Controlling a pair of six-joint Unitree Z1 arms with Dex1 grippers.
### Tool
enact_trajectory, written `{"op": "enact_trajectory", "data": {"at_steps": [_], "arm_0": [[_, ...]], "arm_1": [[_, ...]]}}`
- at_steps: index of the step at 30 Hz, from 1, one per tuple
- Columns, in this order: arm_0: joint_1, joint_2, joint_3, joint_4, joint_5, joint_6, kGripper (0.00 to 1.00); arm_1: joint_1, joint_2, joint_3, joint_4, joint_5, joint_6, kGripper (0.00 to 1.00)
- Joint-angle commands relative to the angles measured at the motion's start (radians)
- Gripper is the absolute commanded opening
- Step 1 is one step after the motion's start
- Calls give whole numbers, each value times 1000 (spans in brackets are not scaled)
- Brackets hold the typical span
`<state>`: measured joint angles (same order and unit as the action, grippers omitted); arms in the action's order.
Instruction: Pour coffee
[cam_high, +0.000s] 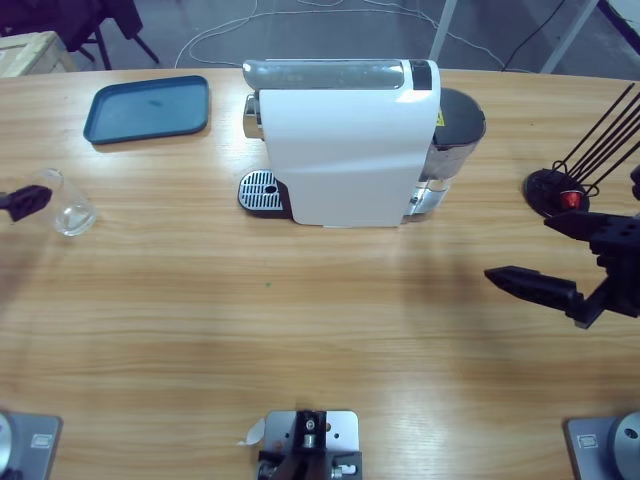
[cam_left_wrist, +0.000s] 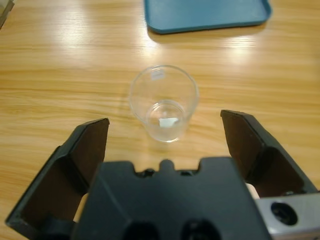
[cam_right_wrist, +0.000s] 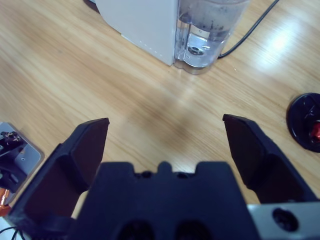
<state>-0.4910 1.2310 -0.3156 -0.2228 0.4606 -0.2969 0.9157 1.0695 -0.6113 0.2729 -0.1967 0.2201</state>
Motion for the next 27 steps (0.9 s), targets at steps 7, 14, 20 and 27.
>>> {"op": "enact_trajectory", "data": {"at_steps": [7,14,20,27], "arm_0": [[89,260,41,-258,-31,55,968],[111,359,62,-378,-76,56,964],[116,443,89,-486,-96,53,962],[147,508,98,-556,-98,59,885]], "arm_1": [[9,106,49,-91,-41,43,1000],[9,143,73,-140,-41,54,1000],[9,161,76,-153,-40,54,1000],[9,174,78,-159,-38,54,1000]]}}
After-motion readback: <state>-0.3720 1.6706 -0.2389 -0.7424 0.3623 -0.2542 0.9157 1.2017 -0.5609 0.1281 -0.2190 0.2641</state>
